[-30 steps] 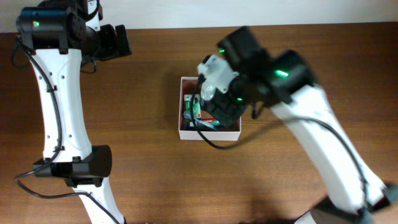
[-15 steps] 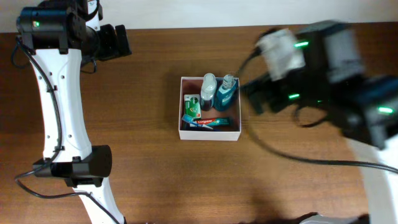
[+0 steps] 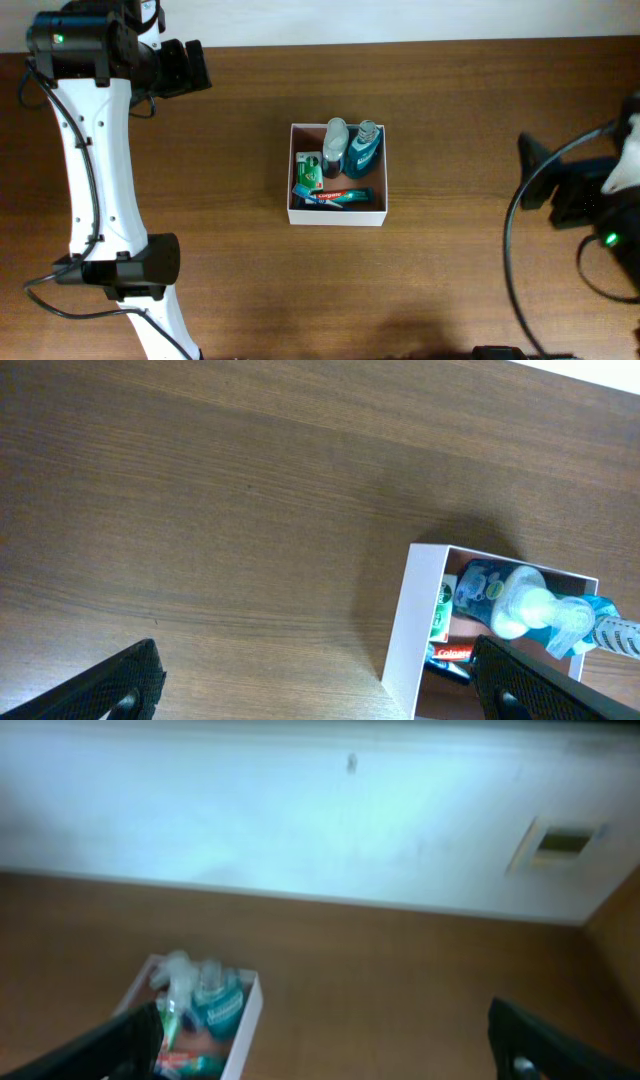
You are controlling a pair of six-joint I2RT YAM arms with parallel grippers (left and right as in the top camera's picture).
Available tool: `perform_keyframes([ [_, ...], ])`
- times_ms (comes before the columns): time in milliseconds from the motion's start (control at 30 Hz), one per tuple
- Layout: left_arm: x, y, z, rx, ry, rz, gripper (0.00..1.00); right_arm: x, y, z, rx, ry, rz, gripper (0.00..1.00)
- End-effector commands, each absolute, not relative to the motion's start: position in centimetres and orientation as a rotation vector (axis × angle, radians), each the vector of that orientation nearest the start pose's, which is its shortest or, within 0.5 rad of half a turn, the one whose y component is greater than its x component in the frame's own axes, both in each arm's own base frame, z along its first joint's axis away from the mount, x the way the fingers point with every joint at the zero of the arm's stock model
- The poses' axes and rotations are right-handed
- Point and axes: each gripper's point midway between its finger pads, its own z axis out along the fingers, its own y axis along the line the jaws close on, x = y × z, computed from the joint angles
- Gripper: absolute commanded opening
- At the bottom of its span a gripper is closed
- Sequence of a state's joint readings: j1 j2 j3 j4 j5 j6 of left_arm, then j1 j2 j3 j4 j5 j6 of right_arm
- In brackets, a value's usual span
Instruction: Pack container
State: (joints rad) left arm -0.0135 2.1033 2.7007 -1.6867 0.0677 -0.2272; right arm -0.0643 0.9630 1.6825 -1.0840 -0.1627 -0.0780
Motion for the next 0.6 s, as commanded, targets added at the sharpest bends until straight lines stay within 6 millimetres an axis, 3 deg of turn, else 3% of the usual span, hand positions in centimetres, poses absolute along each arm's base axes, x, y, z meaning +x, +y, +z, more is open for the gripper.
perform_keyframes([
  [0,43.1,-1.7,32.6,-0.242,2.613,-0.172,0.99,23.7,1.4,38.8,-0.114,1.957,0.085,0.99],
  [300,43.1,-1.7,32.6,-0.242,2.613,-0.172,0.99,21.5,1.7,23.4,-0.122,1.957,0.096,0.99],
  [433,43.1,-1.7,32.6,-0.242,2.613,-0.172,0.99,21.3,1.9,18.2,-0.131,1.930,0.102,0.99],
  [567,43.1,-1.7,32.6,-0.242,2.613,-0.172,0.99,21.2,1.9,15.0,-0.130,1.951,0.106,0.99],
])
